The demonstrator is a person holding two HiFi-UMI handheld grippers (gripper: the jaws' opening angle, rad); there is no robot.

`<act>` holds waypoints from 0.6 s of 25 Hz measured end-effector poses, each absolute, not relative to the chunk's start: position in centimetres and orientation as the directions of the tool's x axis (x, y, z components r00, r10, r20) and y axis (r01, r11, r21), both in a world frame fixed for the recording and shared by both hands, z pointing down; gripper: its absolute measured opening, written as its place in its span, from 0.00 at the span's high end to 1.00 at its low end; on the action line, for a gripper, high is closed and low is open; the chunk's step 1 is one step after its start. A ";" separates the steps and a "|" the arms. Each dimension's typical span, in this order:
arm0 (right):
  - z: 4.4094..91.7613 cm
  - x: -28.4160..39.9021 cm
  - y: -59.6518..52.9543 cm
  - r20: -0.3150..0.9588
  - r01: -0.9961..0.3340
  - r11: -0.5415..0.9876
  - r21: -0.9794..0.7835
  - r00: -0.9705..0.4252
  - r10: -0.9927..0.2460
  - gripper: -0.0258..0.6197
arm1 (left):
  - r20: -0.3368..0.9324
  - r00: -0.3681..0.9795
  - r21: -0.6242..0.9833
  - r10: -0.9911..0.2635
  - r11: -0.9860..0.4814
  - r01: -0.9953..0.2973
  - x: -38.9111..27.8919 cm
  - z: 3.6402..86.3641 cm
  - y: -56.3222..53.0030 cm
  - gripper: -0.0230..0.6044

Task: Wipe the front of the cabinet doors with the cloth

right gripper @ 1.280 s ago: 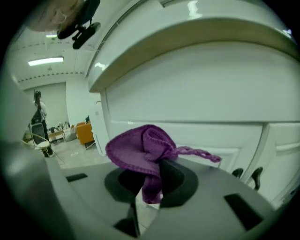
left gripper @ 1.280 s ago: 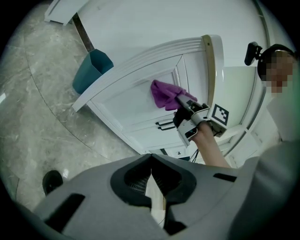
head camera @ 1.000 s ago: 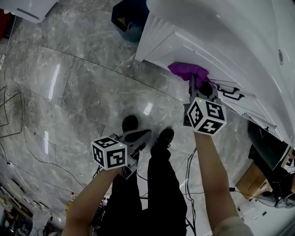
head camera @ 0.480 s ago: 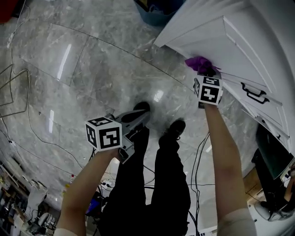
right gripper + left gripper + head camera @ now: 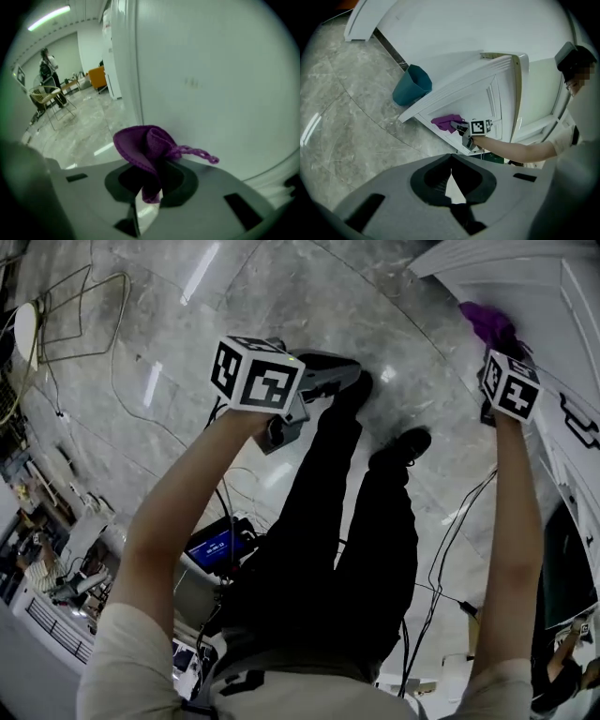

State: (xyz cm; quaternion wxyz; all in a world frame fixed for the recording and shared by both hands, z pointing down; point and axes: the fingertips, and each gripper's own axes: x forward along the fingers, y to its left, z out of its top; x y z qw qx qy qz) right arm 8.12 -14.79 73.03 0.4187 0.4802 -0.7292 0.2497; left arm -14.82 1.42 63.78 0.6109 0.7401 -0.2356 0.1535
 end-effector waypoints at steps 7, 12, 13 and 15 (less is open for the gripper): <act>54.6 3.3 -15.0 0.578 -0.925 0.338 -0.175 -0.374 -0.726 0.87 | 0.459 0.875 0.827 -0.153 -0.288 -0.484 -12.7 57.6 -0.6 0.93; 46.2 1.0 -16.6 0.426 -0.911 0.347 -0.222 -0.411 -0.806 0.87 | 0.396 0.903 0.830 -0.167 -0.355 -0.430 -11.0 57.4 -2.4 0.93; 46.2 0.4 -16.4 0.418 -0.900 0.365 -0.236 -0.434 -0.798 0.87 | 0.406 0.897 0.832 -0.172 -0.336 -0.441 -10.9 57.8 -2.0 0.93; 46.2 0.1 -16.4 0.407 -0.889 0.399 -0.226 -0.458 -0.790 0.87 | 0.423 0.890 0.839 -0.170 -0.298 -0.456 -9.6 58.7 -1.4 0.93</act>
